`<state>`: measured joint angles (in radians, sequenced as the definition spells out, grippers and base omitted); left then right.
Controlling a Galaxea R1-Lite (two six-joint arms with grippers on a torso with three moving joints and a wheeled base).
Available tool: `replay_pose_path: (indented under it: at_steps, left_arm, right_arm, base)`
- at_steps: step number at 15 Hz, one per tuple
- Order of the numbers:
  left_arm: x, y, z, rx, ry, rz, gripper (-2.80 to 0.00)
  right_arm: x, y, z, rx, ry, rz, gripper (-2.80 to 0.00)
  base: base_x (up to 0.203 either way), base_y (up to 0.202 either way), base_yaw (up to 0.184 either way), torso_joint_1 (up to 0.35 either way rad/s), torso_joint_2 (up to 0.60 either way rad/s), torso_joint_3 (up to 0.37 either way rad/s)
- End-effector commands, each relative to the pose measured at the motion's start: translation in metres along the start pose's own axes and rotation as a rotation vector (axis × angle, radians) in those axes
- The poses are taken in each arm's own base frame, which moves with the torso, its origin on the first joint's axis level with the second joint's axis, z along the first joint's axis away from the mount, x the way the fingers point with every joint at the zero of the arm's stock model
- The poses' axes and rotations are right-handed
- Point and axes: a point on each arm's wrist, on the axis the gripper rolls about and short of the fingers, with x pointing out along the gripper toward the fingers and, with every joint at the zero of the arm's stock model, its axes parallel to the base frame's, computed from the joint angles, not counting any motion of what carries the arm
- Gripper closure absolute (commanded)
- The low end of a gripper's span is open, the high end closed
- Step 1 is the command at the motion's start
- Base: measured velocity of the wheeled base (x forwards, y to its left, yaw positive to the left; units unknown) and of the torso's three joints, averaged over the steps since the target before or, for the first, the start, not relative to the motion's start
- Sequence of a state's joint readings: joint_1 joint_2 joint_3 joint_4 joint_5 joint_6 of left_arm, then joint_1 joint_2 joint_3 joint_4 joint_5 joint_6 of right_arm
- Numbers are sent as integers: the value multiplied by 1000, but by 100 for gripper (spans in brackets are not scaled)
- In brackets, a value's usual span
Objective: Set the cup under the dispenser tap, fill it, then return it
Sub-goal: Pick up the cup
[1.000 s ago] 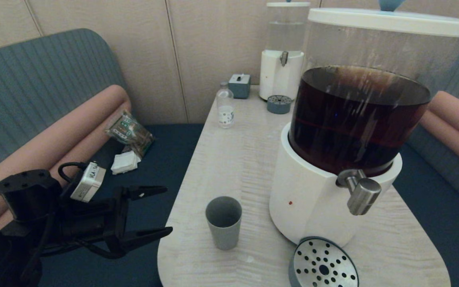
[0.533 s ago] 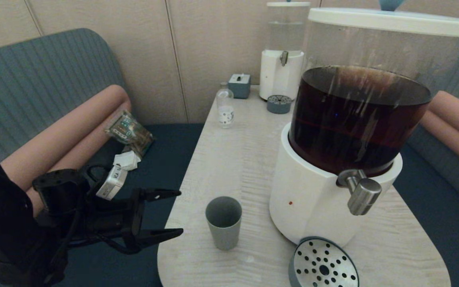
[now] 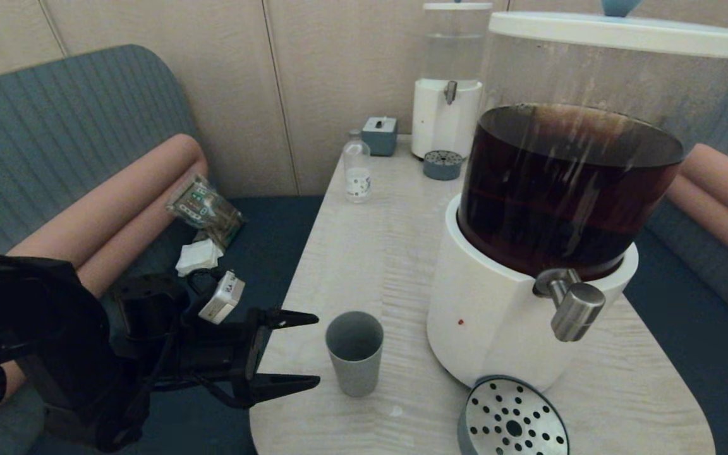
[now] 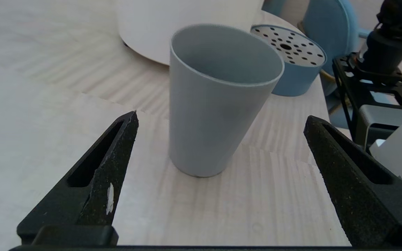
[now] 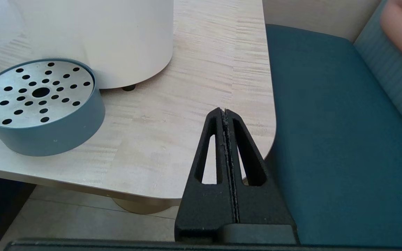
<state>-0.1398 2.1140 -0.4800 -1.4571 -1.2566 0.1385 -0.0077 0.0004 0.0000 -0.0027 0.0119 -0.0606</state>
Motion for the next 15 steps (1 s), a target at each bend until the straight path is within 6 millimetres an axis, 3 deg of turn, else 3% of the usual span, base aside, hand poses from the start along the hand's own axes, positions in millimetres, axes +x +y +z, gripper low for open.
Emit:
replay_pose_path:
  at_steps: [1, 15]
  left_arm:
    - [2, 1, -7, -13, 4, -12, -280]
    - [49, 12, -16, -1, 12, -58, -280]
  right_arm:
    - [1, 0, -3, -1, 7, 1, 0]
    - [1, 0, -3, -1, 7, 1, 0]
  base:
    - [0, 0, 0, 0, 0, 0]
    - [0, 0, 0, 0, 0, 0]
